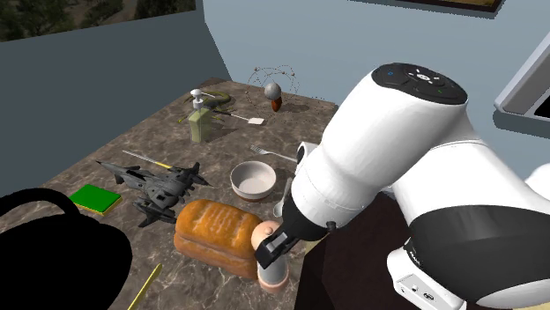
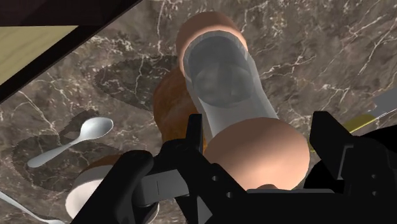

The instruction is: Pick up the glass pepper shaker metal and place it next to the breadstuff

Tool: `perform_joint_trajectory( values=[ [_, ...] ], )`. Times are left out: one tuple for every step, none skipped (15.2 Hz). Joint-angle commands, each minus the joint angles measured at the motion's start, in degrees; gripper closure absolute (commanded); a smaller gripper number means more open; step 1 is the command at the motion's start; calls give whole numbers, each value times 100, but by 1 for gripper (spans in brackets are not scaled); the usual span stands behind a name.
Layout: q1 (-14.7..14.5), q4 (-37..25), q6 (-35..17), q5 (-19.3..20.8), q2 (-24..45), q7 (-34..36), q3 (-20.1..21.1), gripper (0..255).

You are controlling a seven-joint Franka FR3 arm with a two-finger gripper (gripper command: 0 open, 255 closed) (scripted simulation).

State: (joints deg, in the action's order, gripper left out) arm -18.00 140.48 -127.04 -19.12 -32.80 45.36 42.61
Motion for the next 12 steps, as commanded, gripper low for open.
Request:
perform_joint_trajectory(
  values=[
    [20,94,-177,-8,75,24,82,255],
    [26,147,-262,-15,107,32,117,255],
    [33,200,-349,-21,140,40,154,255],
    [41,251,-435,-26,175,49,191,255],
    [51,301,-523,-30,212,59,229,255],
    [62,350,-611,-32,251,70,269,255],
    [74,398,-700,-34,292,82,309,255],
    [88,445,-790,-34,335,95,351,255],
    [103,491,-881,-33,380,108,394,255],
    [121,536,-972,-30,427,123,438,255],
    [153,607,-1125,-22,509,150,514,255],
    [153,607,-1125,-22,509,150,513,255]
  ],
)
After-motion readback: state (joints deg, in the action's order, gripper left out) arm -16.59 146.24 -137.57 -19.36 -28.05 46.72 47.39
